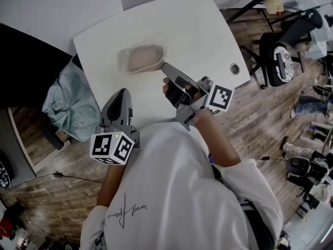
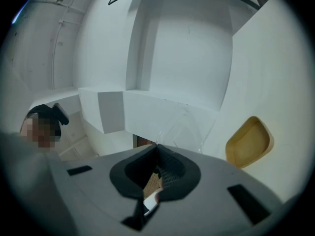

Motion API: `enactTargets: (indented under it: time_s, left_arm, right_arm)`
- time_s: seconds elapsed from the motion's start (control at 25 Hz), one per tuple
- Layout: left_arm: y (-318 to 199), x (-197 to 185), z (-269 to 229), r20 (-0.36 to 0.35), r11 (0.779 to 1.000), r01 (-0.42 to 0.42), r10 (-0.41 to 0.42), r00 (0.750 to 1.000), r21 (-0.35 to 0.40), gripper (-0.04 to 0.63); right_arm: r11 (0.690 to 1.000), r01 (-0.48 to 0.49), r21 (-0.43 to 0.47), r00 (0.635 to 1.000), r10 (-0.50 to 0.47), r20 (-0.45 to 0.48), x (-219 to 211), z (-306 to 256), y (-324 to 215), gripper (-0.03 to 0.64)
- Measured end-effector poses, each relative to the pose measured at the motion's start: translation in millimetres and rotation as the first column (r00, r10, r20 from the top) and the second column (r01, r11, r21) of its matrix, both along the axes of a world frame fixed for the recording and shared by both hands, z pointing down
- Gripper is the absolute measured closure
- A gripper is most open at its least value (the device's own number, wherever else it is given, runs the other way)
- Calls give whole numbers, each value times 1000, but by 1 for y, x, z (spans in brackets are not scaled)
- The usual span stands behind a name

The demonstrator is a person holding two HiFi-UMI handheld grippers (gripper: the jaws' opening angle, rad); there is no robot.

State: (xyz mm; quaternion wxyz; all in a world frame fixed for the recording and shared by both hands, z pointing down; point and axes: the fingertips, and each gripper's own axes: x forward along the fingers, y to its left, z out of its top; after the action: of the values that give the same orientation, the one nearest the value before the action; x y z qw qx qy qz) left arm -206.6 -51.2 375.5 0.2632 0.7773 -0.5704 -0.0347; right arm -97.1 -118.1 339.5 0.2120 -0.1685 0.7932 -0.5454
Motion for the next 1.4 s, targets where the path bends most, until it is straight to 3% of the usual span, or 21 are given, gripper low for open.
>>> enactTargets:
  time_s: [0.68,1.4]
  left_arm:
    - [0,1,-4,-3,1000,0,0,1000,12,588]
    - [2,2,1,8,1000,-12,11,1000,5,588]
  right_arm:
    - [1000,2,-23,1000,-2,2,6,6,19,604]
    - [998,-21,-55,998,18,-56,13,25,28,606]
